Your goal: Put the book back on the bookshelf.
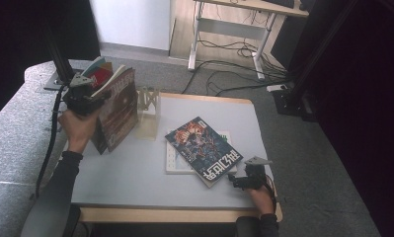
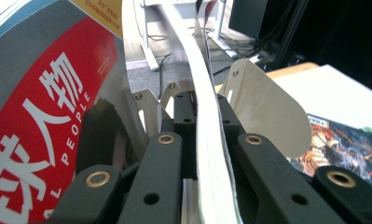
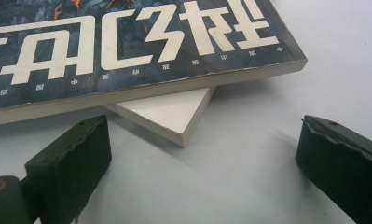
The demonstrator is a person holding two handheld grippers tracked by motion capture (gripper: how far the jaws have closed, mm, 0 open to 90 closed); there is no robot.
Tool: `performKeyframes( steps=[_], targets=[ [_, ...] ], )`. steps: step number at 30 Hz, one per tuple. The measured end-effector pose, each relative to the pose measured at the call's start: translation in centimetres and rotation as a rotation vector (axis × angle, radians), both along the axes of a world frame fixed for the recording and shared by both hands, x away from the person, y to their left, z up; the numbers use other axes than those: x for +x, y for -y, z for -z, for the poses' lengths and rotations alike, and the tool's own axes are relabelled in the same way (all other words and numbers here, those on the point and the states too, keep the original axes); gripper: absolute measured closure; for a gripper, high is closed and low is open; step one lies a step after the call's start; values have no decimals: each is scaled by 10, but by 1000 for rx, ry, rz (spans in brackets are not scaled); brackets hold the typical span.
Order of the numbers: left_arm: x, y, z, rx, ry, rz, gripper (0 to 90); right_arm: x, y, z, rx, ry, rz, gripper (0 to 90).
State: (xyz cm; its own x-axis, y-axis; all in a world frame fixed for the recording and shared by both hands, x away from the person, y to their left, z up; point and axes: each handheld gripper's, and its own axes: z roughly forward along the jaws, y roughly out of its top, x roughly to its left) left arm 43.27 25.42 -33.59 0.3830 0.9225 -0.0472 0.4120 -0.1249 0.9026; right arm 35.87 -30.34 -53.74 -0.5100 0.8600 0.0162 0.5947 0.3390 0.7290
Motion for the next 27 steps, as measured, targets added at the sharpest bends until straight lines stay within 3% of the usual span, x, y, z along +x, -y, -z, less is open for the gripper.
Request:
performKeyframes(
  steps=[12, 20, 27],
  targets=[
    [12, 1, 0, -44, 56, -43, 845, 0, 0, 0, 0, 1, -1, 27],
    [13, 3, 8, -4, 51, -65, 840, 0, 0, 0, 1, 0, -1, 27],
    [9, -3, 12, 5, 44, -85, 804, 0, 0, 0, 0, 2, 1, 27]
  ],
)
